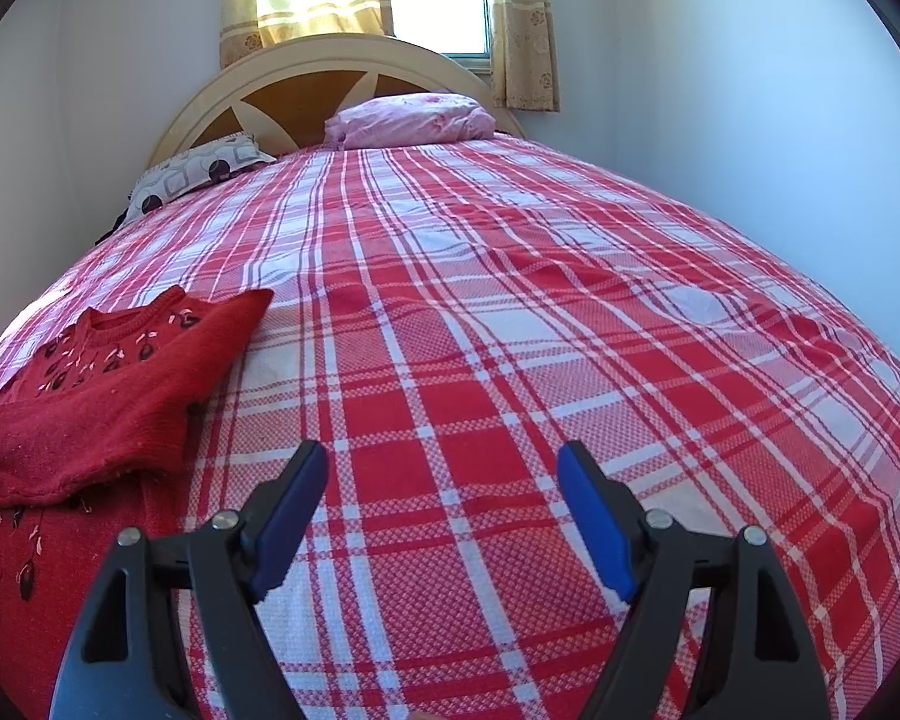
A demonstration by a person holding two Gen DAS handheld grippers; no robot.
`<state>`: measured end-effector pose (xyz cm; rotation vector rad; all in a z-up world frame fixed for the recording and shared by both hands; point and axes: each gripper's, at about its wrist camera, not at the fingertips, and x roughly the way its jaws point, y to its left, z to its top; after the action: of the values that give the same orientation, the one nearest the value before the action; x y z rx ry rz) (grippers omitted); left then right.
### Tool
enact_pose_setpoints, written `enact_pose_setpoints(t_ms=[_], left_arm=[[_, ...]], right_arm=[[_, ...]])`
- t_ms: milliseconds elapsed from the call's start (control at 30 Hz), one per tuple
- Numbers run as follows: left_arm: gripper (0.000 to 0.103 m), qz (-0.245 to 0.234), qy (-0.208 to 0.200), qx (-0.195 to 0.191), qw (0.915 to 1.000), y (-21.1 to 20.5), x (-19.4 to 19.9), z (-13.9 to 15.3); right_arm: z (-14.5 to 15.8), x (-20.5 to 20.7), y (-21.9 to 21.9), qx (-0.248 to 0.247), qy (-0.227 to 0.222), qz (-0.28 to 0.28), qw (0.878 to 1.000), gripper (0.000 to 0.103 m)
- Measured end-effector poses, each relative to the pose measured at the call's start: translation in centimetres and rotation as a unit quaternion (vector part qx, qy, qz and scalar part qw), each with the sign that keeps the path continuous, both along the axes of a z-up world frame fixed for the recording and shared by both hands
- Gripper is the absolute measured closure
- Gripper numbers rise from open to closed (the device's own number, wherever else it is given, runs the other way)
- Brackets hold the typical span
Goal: Fold small clothes
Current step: 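Grasp the other sleeve with the left gripper and fold it across the front, then open the left gripper to release the sleeve and lift away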
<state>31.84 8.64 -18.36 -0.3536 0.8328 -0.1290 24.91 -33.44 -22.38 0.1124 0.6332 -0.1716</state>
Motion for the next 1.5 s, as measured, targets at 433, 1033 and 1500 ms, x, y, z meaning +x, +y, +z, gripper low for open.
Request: enact_pose_setpoints(t_ms=[433, 1033, 1500], left_arm=[[0.092, -0.005, 0.028, 0.034, 0.999, -1.3, 1.4, -3.2], [0.085, -0.006, 0.026, 0.007, 0.9996, 0.2, 0.1, -2.8], [0.045, 0.007, 0.029, 0.129, 0.9912, -1.6, -1.2, -3.5]], right_arm=[[3.9, 0.3, 6.9, -0.028, -0.026, 0.129, 0.991, 0.029], [-1.4, 6.1, 15.6, -0.106, 0.112, 0.235, 0.96, 0.04], [-2.0, 6.4, 17.9, -0.131, 0.125, 0.256, 0.95, 0.035]])
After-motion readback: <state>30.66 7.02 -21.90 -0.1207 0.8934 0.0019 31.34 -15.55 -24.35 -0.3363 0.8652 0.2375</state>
